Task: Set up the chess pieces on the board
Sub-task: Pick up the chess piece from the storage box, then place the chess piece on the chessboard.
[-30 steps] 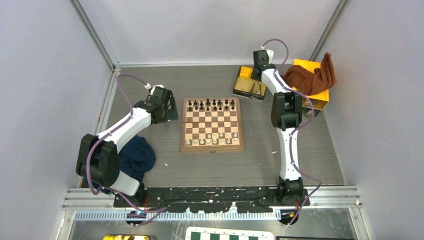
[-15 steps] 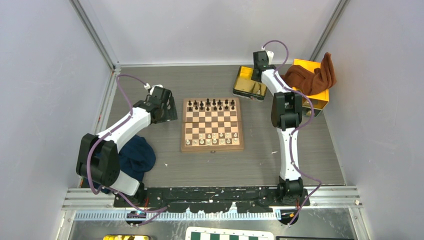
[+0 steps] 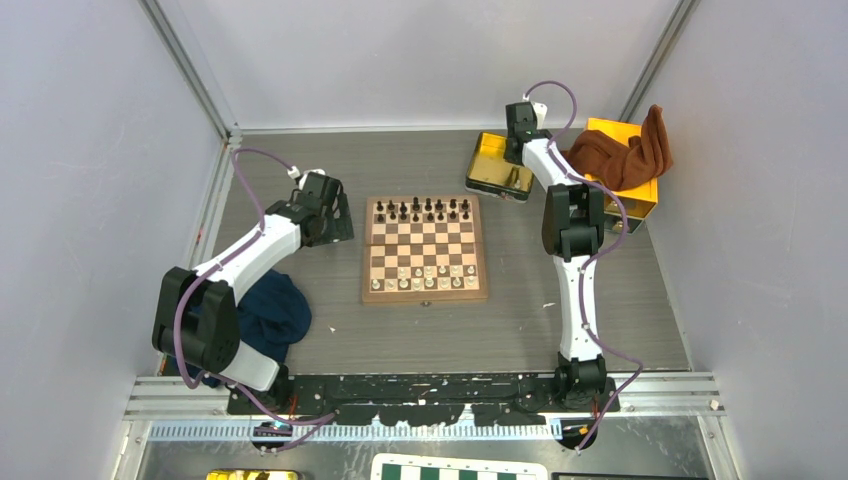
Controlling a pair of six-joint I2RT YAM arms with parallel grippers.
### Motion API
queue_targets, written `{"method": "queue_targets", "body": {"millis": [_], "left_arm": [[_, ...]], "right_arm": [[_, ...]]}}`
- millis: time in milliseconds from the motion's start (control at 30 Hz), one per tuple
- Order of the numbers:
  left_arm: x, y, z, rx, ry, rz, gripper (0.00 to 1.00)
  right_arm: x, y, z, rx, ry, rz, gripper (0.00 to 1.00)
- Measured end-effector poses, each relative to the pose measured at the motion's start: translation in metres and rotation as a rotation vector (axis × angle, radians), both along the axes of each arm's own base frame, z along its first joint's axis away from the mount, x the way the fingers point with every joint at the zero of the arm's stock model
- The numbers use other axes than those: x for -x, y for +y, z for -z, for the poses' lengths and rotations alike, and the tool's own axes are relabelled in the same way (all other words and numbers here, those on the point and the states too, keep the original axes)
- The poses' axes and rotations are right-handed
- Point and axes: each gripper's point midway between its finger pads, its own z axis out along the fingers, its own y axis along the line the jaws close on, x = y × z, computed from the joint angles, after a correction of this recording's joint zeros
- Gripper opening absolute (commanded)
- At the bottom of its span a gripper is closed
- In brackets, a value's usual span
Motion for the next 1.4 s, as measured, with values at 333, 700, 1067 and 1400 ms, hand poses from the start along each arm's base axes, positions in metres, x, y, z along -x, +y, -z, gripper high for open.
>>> {"method": "queue_targets", "body": {"millis": [333, 700, 1067, 1400], "left_arm": [[0.0, 0.0, 0.0, 0.0, 0.001, 0.0, 0.99], [0.002, 0.0, -0.008, 0.015, -0.02, 0.003, 0.99], [0.011, 0.002, -0.03, 0.042, -0.083, 0.004, 1.0], [0.02, 0.002, -0.037, 0.072, -0.107, 0.003, 0.99]], "right_arm": [[0.001, -0.001, 0.001, 0.004, 0.005, 0.002, 0.01], [0.009, 0.009, -0.007, 0.032, 0.019, -0.044, 0.01], [0.05, 0.097, -0.103, 0.04, -0.081, -0.227, 0.01], [0.159, 0.214, -0.154, 0.047, -0.091, -0.495, 0.01]]}}
